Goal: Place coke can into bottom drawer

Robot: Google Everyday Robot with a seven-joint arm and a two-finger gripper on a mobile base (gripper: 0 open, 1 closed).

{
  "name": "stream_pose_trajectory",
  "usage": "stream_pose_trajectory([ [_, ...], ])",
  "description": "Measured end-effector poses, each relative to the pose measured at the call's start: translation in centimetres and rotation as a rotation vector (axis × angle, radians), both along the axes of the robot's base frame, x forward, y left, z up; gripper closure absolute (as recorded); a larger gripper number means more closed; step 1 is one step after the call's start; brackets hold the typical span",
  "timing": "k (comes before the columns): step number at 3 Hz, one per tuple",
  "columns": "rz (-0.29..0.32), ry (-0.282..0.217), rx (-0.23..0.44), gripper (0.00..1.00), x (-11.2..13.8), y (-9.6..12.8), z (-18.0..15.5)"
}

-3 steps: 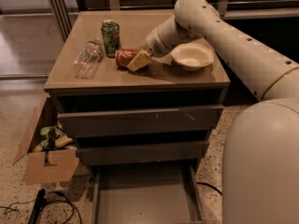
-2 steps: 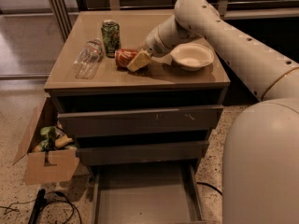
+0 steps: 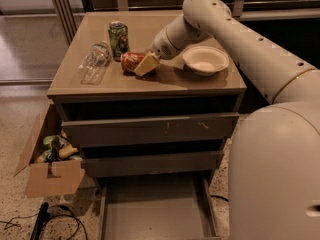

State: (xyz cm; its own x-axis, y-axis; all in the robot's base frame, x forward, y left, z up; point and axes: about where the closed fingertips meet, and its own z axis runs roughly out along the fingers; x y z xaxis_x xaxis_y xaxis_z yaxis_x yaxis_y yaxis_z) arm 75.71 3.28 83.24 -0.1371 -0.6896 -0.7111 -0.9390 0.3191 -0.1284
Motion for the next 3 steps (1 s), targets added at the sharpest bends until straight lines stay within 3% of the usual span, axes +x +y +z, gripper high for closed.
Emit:
stream_pose_trajectory([
  [2, -0.04, 0.029, -0.022, 1.0, 0.0, -1.2, 2.3],
  [3, -0.055, 0.022, -0.005, 1.0, -1.7, -3.0, 4.0],
])
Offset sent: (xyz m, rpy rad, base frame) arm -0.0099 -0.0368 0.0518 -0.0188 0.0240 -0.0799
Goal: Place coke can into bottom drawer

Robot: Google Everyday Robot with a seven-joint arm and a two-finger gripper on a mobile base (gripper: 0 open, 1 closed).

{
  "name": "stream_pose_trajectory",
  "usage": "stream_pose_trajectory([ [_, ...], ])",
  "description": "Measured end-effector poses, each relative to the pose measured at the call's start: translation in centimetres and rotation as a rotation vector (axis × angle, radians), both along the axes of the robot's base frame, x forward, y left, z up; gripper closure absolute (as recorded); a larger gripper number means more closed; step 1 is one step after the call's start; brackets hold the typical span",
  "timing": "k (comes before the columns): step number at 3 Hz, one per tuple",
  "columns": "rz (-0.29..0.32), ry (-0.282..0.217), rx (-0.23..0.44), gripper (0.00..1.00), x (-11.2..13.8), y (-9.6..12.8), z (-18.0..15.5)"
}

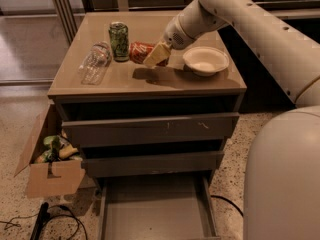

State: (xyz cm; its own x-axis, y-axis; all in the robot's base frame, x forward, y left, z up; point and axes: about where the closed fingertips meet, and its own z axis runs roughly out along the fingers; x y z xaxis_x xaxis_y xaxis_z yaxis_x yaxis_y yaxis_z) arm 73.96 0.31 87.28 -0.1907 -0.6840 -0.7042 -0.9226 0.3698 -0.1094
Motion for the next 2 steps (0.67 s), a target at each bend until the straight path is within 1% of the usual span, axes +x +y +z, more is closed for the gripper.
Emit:
stream_pose_trajectory([
  [1, -0.013, -0.025, 0.028, 1.0, -2.9, -2.0, 2.0],
  [2, -0.064, -0.019, 0.047, 1.0, -7.9, -5.7, 2.2],
])
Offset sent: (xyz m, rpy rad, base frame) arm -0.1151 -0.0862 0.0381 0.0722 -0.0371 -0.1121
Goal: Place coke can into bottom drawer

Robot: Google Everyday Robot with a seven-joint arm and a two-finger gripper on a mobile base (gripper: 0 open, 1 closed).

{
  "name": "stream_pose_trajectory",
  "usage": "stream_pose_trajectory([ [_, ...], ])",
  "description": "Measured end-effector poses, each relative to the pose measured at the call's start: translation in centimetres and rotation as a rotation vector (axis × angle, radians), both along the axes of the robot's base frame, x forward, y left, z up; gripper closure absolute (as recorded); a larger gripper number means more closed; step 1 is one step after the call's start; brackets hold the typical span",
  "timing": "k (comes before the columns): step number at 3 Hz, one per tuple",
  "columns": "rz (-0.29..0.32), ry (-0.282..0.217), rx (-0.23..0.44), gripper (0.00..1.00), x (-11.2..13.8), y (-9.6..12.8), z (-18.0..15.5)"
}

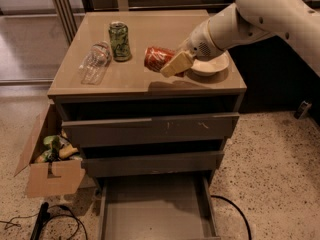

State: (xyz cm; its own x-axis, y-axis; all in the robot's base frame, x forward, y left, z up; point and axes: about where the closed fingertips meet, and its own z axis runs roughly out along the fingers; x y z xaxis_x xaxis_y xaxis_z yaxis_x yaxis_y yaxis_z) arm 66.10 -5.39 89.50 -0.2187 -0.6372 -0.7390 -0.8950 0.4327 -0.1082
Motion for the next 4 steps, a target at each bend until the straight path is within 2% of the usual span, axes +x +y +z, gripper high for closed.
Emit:
stream_pose_trajectory([
  [1, 0.004, 0.009, 0.001, 1.0, -1.2, -0.6, -0.9],
  [2, 0.009, -0.033, 0.04, 1.0, -5.1, -1.2, -0.4],
  [3, -0.008, -0.056, 0.071, 1.0, -10.9, -2.5, -2.0],
  [4, -0.042, -0.032, 0.086, 1.0, -16.0, -4.1, -5.4],
])
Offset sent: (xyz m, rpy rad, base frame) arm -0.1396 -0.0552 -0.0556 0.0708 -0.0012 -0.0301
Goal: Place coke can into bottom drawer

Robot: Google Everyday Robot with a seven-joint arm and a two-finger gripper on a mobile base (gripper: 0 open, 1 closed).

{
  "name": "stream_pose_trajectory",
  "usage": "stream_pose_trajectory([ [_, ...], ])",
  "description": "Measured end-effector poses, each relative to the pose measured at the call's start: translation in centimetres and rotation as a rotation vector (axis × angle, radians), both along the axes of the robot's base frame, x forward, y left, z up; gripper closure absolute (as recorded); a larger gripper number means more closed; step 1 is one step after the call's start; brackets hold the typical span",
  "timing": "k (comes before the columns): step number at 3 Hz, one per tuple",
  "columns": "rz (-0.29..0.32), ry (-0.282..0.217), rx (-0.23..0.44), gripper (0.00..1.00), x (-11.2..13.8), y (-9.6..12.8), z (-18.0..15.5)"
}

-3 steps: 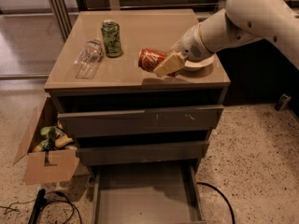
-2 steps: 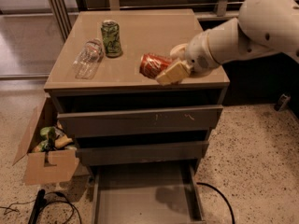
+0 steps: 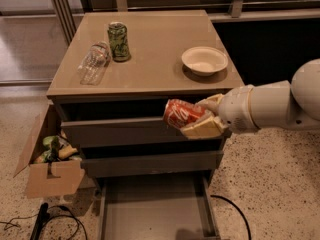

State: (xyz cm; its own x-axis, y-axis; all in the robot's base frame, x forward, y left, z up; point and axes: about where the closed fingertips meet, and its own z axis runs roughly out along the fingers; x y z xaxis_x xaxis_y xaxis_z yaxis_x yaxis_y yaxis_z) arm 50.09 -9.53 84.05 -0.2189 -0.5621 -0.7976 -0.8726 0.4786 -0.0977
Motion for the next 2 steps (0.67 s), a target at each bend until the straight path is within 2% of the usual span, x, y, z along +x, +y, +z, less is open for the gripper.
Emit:
stream_pose_trajectory([
  [1, -0.025, 0.038, 0.007, 1.0, -1.9, -1.1, -3.7],
  [2, -0.037, 0.083, 0.002, 1.0, -1.0, -1.7, -7.9],
])
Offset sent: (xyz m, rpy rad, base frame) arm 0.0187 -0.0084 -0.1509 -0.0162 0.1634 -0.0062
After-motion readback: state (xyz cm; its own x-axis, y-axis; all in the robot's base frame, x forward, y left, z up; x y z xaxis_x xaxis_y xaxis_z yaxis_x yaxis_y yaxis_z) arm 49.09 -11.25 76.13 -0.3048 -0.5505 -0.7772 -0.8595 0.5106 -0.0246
